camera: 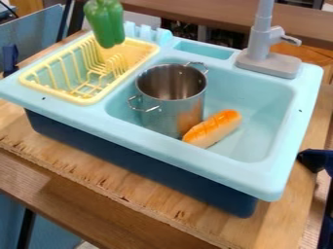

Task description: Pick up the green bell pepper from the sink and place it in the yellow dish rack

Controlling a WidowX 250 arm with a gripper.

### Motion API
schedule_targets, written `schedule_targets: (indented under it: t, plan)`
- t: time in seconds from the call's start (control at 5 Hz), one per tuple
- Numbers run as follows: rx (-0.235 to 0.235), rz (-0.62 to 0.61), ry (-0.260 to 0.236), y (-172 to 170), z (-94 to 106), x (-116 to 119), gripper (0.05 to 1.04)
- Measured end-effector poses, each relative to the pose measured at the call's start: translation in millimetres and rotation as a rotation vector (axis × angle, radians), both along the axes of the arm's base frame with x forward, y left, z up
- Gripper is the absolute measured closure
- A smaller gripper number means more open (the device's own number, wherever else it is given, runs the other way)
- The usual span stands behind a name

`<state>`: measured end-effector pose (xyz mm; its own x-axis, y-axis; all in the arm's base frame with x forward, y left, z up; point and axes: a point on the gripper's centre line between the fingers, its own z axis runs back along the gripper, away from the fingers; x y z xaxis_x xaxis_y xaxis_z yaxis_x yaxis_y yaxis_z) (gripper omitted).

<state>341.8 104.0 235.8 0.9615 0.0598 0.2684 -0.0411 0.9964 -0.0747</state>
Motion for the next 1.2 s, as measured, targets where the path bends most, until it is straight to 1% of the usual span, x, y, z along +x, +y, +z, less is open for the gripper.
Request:
schedule_targets:
  t: [0.2, 0.6, 0.8, 1.0, 1.2]
  plan:
    - [-0.005, 0.008, 0.039, 4, -14.1, 8, 1.015]
    - [-0.002, 0.009, 0.047, 10, -22.2, 21, 1.015]
    - [-0.005, 0.012, 0.071, 14, -34.3, 30, 1.015]
    - [-0.008, 0.016, 0.081, 17, -42.6, 36, 1.015]
    - [-0.008, 0.014, 0.108, 15, -54.3, 44, 1.015]
